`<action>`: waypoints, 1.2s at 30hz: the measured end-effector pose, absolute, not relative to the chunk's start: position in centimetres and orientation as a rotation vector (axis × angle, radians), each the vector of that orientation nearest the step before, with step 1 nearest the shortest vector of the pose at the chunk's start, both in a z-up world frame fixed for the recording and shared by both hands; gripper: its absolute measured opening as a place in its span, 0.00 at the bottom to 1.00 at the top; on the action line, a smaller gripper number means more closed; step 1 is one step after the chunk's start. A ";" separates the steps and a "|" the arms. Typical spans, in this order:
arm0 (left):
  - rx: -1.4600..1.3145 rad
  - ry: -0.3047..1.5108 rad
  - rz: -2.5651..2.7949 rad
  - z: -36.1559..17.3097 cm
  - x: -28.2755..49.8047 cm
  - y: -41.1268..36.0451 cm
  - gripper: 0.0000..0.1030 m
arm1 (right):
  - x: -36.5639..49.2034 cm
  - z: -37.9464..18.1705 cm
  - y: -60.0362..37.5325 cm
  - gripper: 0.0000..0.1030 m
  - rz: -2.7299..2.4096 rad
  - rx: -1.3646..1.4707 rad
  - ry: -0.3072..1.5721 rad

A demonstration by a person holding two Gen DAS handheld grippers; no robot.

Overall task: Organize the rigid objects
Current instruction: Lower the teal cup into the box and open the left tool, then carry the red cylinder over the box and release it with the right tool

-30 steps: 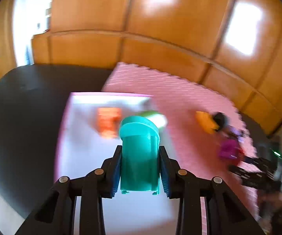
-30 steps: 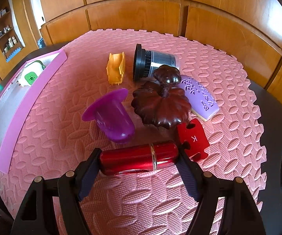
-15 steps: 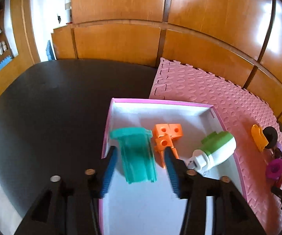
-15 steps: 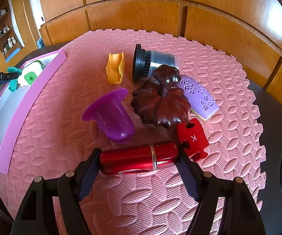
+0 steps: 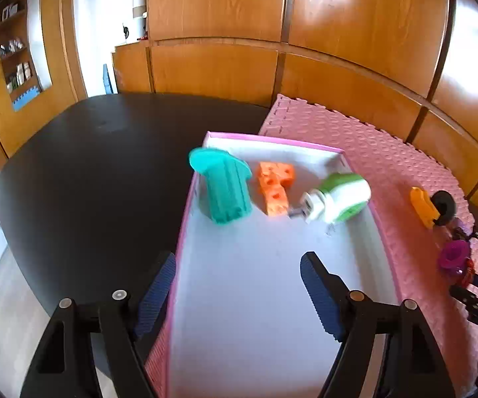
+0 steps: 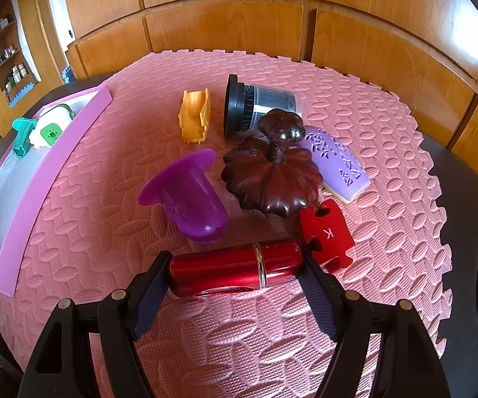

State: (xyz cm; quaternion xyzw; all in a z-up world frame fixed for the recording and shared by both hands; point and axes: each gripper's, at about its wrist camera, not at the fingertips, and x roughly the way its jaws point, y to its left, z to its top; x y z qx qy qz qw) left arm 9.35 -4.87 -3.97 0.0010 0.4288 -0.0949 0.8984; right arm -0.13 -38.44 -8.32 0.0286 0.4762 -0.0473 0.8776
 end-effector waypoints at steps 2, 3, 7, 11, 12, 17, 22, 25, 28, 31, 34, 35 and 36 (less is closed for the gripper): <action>0.004 0.890 -0.206 -4.0 8.7 -5.1 0.76 | -0.2 -8.3 -38.4 0.75 -0.098 0.058 0.993; 0.016 0.887 -0.204 -4.1 8.3 -5.3 0.77 | -0.2 -8.3 -38.4 0.75 -0.098 0.057 0.992; 0.060 0.867 -0.194 -4.3 7.2 -5.8 0.80 | -0.3 -8.3 -38.3 0.74 -0.098 0.047 0.982; 0.058 0.861 -0.193 -4.4 6.8 -5.7 0.81 | -0.6 -8.4 -38.2 0.74 -0.099 0.042 0.970; 0.055 0.862 -0.194 -4.4 6.8 -5.7 0.81 | -0.6 -8.4 -38.2 0.74 -0.099 0.041 0.967; 0.051 0.837 -0.202 -3.6 6.4 -5.7 0.88 | -0.8 -8.4 -38.1 0.74 -0.101 0.037 0.955; 0.048 0.831 -0.207 -3.1 6.2 -5.7 0.89 | -1.0 -8.4 -38.1 0.74 -0.102 0.034 0.947; 0.044 0.833 -0.208 -3.1 6.1 -5.5 0.92 | -1.0 -8.4 -38.1 0.74 -0.105 0.035 0.947; 0.045 0.835 -0.204 -3.1 6.1 -5.4 0.92 | -1.0 -8.3 -38.1 0.74 -0.108 0.036 0.948; 0.042 0.842 -0.201 -3.2 6.0 -5.2 0.92 | -1.0 -8.3 -38.1 0.74 -0.107 0.035 0.948; 0.045 0.844 -0.197 -3.2 5.9 -5.0 0.95 | -1.0 -8.3 -38.0 0.74 -0.116 0.039 0.951; 0.045 0.841 -0.194 -3.2 5.8 -5.0 0.95 | -1.0 -8.3 -38.0 0.74 -0.118 0.038 0.952; 0.044 0.840 -0.194 -3.2 5.7 -4.9 0.95 | -1.0 -8.3 -38.1 0.74 -0.120 0.039 0.954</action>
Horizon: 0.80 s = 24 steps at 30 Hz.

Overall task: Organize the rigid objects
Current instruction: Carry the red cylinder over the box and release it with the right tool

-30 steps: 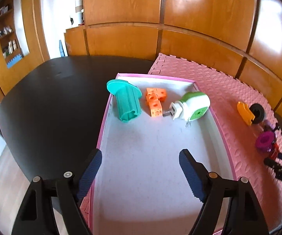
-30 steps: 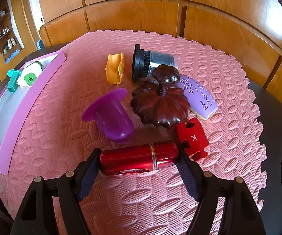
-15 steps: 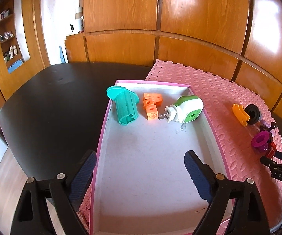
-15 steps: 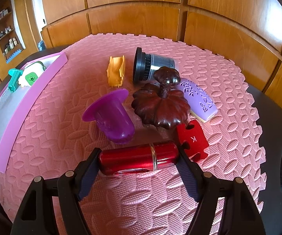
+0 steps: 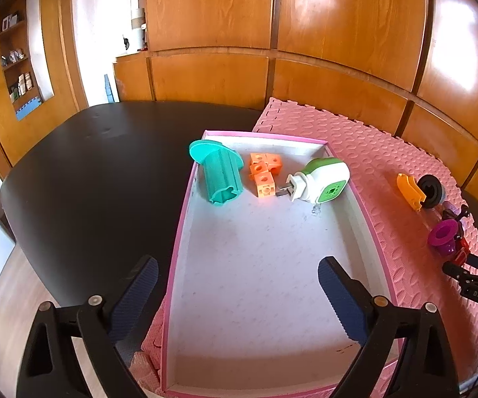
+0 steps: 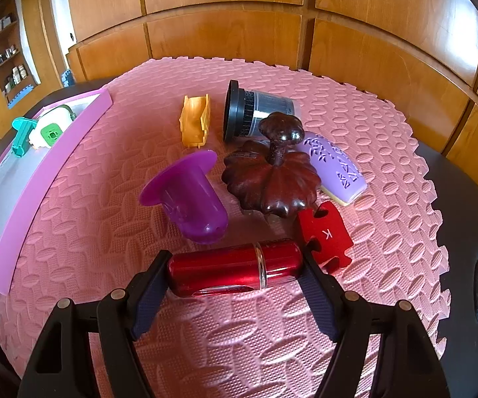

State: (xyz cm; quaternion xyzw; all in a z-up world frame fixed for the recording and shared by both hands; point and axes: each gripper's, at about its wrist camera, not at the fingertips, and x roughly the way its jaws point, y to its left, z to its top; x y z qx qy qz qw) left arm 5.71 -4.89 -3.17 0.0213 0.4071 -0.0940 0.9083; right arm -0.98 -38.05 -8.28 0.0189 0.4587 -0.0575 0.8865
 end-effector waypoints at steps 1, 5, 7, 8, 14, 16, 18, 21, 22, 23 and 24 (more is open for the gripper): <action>0.043 0.839 -0.192 -3.1 5.7 -4.8 0.95 | -0.9 -8.3 -38.1 0.74 -0.121 0.041 0.956; 0.044 0.831 -0.181 -3.0 5.5 -4.3 0.99 | -1.0 -8.0 -37.6 0.74 -0.131 0.026 0.969; 0.048 0.820 -0.172 -2.8 5.4 -4.0 1.00 | -1.2 -7.6 -37.2 0.74 -0.129 0.018 0.963; 0.051 0.815 -0.166 -2.8 5.4 -3.9 1.00 | -1.3 -7.4 -37.0 0.74 -0.127 0.018 0.957; 0.042 0.806 -0.133 -2.7 5.4 -2.8 1.00 | -1.9 -4.8 -34.5 0.74 -0.075 0.051 0.891; 0.037 0.773 -0.122 -2.3 5.0 -2.3 1.00 | -1.5 -3.7 -32.9 0.74 -0.043 0.044 0.870; 0.030 0.741 -0.117 -2.0 4.7 -1.8 1.00 | -1.0 -2.6 -31.1 0.74 0.001 0.035 0.843; 0.013 0.720 -0.107 -1.8 4.5 -0.8 1.00 | 0.5 -1.3 -28.1 0.74 0.077 0.023 0.822; 0.005 0.720 -0.105 -1.8 4.5 -0.5 1.00 | 1.1 -1.0 -26.9 0.74 0.109 0.023 0.821; -0.011 0.731 -0.110 -2.0 4.5 0.0 1.00 | 1.8 -0.9 -25.6 0.74 0.141 0.024 0.824; -0.023 0.742 -0.111 -2.2 4.6 0.4 1.00 | 2.4 -0.9 -24.6 0.74 0.165 0.023 0.830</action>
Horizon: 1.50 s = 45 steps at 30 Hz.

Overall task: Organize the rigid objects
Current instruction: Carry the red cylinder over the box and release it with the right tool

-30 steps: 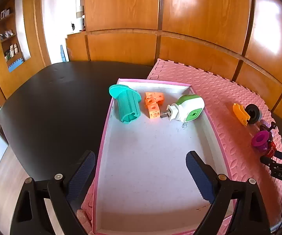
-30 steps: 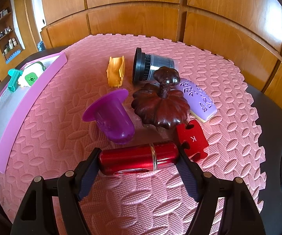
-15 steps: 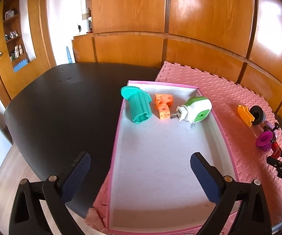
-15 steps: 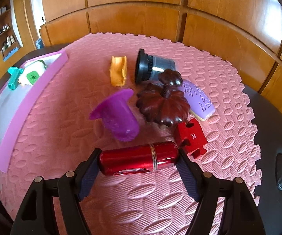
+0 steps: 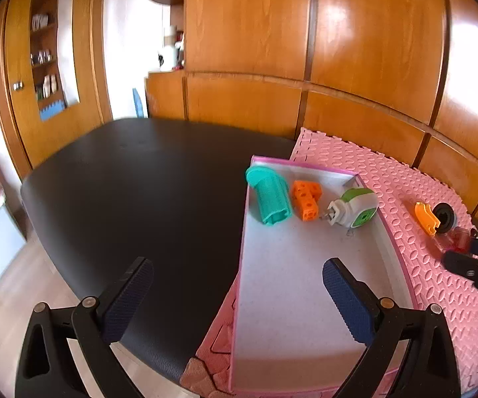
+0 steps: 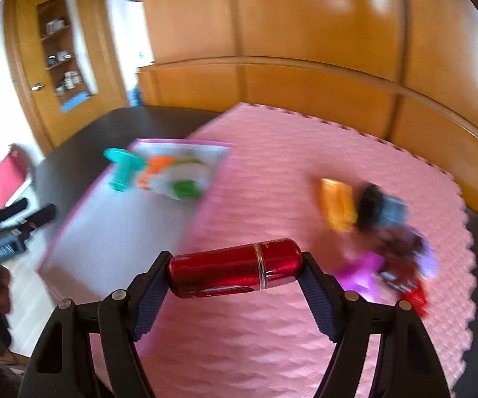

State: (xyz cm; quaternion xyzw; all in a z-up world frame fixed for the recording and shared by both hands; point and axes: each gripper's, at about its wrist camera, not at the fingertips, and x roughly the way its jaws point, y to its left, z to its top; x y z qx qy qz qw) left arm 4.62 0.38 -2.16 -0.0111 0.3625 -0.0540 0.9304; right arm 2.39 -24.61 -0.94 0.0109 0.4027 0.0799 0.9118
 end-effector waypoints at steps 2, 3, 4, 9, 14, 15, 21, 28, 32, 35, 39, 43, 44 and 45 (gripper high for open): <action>-0.037 0.754 -0.103 -2.5 4.6 1.1 1.00 | 3.7 -1.3 -22.1 0.74 0.218 0.011 0.853; -0.037 0.752 -0.099 -2.6 4.6 1.5 1.00 | 4.3 -1.5 -20.9 0.74 0.238 -0.001 0.861; -0.036 0.750 -0.097 -2.8 4.6 1.7 1.00 | 5.0 -1.7 -19.7 0.74 0.258 -0.015 0.870; -0.036 0.752 -0.069 -3.3 4.4 3.0 1.00 | 8.5 -3.4 -15.0 0.74 0.323 -0.033 0.936; -0.066 0.756 -0.027 -3.7 4.7 4.5 1.00 | 12.0 -5.0 -12.0 0.74 0.319 -0.031 0.981; -0.077 0.758 -0.026 -3.8 4.7 4.8 1.00 | 12.5 -5.3 -11.6 0.74 0.319 -0.035 0.990; -0.108 0.771 -0.014 -4.4 4.8 5.7 1.00 | 14.8 -7.3 -9.9 0.74 0.308 -0.064 1.034; -0.101 0.757 0.009 -4.2 4.6 5.5 1.00 | 14.2 -7.0 -10.2 0.75 0.321 -0.018 1.020; -0.102 0.761 0.003 -4.0 4.5 5.4 1.00 | 13.7 -6.1 -10.7 0.75 0.314 -0.006 0.988; -0.090 0.757 0.006 -3.8 4.4 5.2 1.00 | 12.7 -5.2 -11.0 0.75 0.304 -0.003 0.955; -0.090 0.763 -0.010 -3.5 4.3 4.9 1.00 | 11.3 -4.2 -11.5 0.75 0.291 -0.013 0.914; -0.085 0.771 -0.033 -3.4 4.2 4.2 1.00 | 10.2 -3.6 -12.2 0.75 0.281 -0.011 0.886; -0.080 0.775 -0.039 -3.4 4.2 3.9 1.00 | 10.0 -3.5 -12.4 0.75 0.276 -0.009 0.881; -0.075 0.778 -0.043 -3.4 4.2 3.7 1.00 | 9.9 -3.5 -12.8 0.75 0.273 -0.006 0.877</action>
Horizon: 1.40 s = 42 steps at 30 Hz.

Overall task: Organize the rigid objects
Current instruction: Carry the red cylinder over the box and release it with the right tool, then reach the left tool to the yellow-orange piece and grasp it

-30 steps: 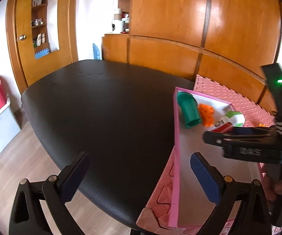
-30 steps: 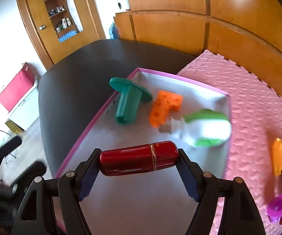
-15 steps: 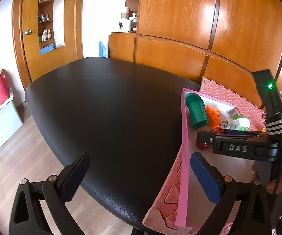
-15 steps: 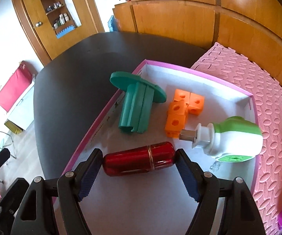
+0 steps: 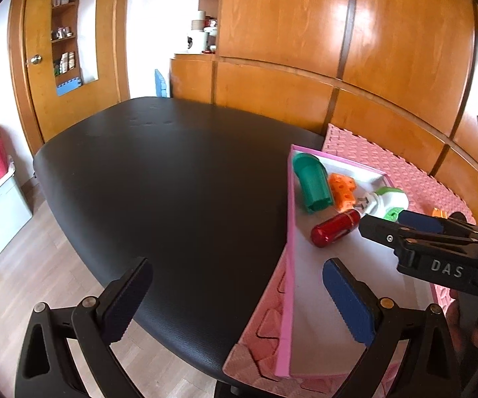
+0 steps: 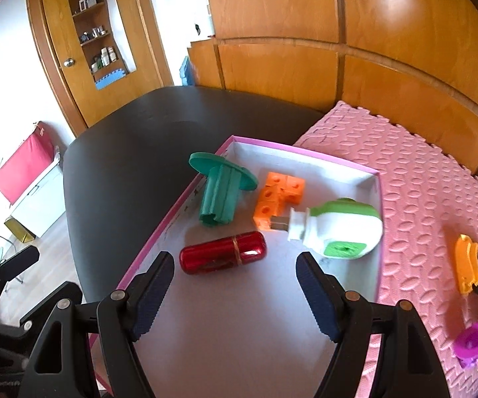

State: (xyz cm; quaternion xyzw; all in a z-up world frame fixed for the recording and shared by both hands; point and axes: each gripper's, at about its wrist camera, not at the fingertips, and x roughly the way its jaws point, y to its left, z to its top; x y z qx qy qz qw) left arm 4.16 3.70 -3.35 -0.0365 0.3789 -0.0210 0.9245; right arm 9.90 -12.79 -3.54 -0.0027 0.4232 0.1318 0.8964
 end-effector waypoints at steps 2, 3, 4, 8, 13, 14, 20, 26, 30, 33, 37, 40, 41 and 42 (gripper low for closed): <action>-0.068 0.778 -0.051 -3.2 4.1 3.3 1.00 | 9.4 -3.3 -13.1 0.75 0.266 0.001 0.867; -0.065 0.778 -0.055 -3.2 4.0 3.1 1.00 | 9.1 -3.2 -13.4 0.75 0.259 0.004 0.860; -0.059 0.779 -0.057 -3.1 4.0 2.9 1.00 | 8.8 -3.1 -13.7 0.75 0.255 0.005 0.854; -0.040 0.782 -0.075 -2.9 3.9 2.0 1.00 | 7.7 -2.3 -14.8 0.75 0.233 0.012 0.823; -0.016 0.791 -0.109 -2.9 3.6 0.7 1.00 | 6.2 -1.2 -17.2 0.75 0.196 0.032 0.787; -0.010 0.794 -0.116 -2.9 3.5 0.4 1.00 | 6.1 -1.1 -17.7 0.75 0.187 0.034 0.785; 0.020 0.801 -0.152 -2.8 3.3 -0.9 1.00 | 4.8 -0.8 -21.2 0.75 0.125 0.057 0.779; 0.054 0.806 -0.185 -2.8 2.9 -2.4 1.00 | 3.6 -0.6 -25.8 0.75 0.054 0.056 0.785; 0.088 0.810 -0.214 -2.7 2.8 -3.8 1.00 | 2.6 -0.1 -29.7 0.75 -0.019 0.065 0.773; 0.112 0.820 -0.244 -2.7 2.9 -5.0 1.00 | 1.4 0.3 -33.8 0.75 -0.106 0.075 0.756; 0.141 0.815 -0.288 -2.4 2.6 -7.1 1.00 | -0.4 0.0 -38.9 0.75 -0.227 0.112 0.739; 0.132 0.869 -0.355 -2.7 2.9 -9.0 1.00 | -1.7 -1.0 -42.5 0.75 -0.318 0.177 0.731; 0.119 0.895 -0.383 -2.8 3.0 -9.5 1.00 | -2.2 -1.4 -43.6 0.75 -0.339 0.210 0.721; 0.098 0.922 -0.415 -3.0 3.2 -10.0 1.00 | -2.7 -1.7 -44.8 0.75 -0.363 0.250 0.717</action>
